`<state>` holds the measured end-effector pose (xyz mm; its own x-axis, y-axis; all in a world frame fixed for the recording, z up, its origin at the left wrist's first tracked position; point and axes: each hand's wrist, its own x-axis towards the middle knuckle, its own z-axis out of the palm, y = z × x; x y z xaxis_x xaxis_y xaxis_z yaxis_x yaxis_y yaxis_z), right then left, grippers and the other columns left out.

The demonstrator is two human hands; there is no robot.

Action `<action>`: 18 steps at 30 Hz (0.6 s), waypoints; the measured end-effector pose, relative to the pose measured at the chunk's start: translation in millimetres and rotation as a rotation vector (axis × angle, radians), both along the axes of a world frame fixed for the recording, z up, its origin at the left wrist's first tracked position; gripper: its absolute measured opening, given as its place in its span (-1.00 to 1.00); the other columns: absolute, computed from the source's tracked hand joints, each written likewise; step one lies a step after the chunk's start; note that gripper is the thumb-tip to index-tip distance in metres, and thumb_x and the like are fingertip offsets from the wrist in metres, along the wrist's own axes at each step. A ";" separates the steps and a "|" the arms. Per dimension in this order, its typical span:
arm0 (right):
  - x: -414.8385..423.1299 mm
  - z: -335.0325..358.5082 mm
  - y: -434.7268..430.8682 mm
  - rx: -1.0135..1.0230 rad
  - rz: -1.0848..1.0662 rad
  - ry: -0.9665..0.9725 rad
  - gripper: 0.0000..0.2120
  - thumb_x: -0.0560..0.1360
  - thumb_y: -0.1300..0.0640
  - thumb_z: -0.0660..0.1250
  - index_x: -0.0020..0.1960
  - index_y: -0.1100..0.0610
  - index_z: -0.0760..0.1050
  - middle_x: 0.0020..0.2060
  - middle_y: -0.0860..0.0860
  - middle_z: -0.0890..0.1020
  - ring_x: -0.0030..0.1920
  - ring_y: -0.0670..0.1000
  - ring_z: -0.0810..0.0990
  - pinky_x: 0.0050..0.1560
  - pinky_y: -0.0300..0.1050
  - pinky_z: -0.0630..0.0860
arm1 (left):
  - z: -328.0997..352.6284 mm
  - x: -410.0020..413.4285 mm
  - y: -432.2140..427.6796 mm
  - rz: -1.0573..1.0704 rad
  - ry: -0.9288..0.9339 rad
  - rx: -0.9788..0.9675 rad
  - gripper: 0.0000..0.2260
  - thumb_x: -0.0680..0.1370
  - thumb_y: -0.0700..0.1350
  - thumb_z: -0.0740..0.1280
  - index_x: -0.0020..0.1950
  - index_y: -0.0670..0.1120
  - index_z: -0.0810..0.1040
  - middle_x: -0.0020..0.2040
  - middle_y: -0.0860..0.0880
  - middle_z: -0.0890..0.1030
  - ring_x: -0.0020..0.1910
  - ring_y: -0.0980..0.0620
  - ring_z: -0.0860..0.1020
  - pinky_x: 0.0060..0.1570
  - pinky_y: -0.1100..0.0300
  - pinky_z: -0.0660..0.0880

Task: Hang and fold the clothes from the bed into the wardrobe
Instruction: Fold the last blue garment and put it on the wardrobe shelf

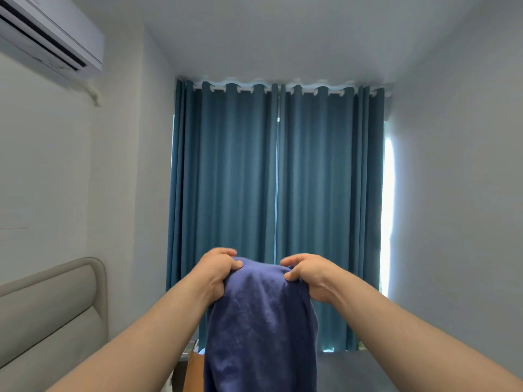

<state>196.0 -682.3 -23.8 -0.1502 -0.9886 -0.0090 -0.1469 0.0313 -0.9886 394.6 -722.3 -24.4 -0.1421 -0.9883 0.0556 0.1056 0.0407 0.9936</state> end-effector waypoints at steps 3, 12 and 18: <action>-3.1 2.6 -13.9 0.160 -0.069 0.158 -0.72 0.49 0.45 0.09 -0.18 0.22 0.51 -0.21 0.14 0.54 -0.23 0.08 0.50 -0.20 -0.14 0.47 | 1.3 1.0 8.2 -0.177 0.126 0.268 -0.92 0.54 -0.38 0.27 -0.10 -0.33 0.54 -0.32 -0.19 0.64 -0.35 -0.11 0.61 -0.36 0.08 0.60; 14.5 -7.4 -7.7 0.041 0.148 0.175 -0.78 0.36 0.37 0.43 0.00 0.29 0.60 -0.05 0.20 0.68 0.05 0.16 0.65 0.18 0.07 0.57 | -10.4 8.6 3.2 0.105 -0.898 -0.346 -0.78 0.39 -0.33 0.30 -0.10 -0.07 0.65 -0.17 -0.04 0.65 -0.16 -0.02 0.59 -0.28 0.26 0.47; 20.3 11.7 5.9 -0.030 0.013 1.225 -0.90 0.45 0.16 0.36 -0.04 0.12 0.60 -0.15 0.03 0.61 -0.09 0.09 0.60 -0.18 -0.16 0.47 | 3.0 9.1 7.1 0.373 -1.338 -0.640 -0.81 0.49 -0.21 0.19 -0.07 -0.02 0.58 -0.05 -0.04 0.40 0.06 -0.07 0.39 -0.10 0.11 0.45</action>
<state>216.4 -676.4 -12.1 -0.0338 -0.9875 0.1542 -0.9803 0.0027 -0.1975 403.7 -715.3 -21.4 -0.1901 -0.8387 0.5103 -0.9392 0.3068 0.1543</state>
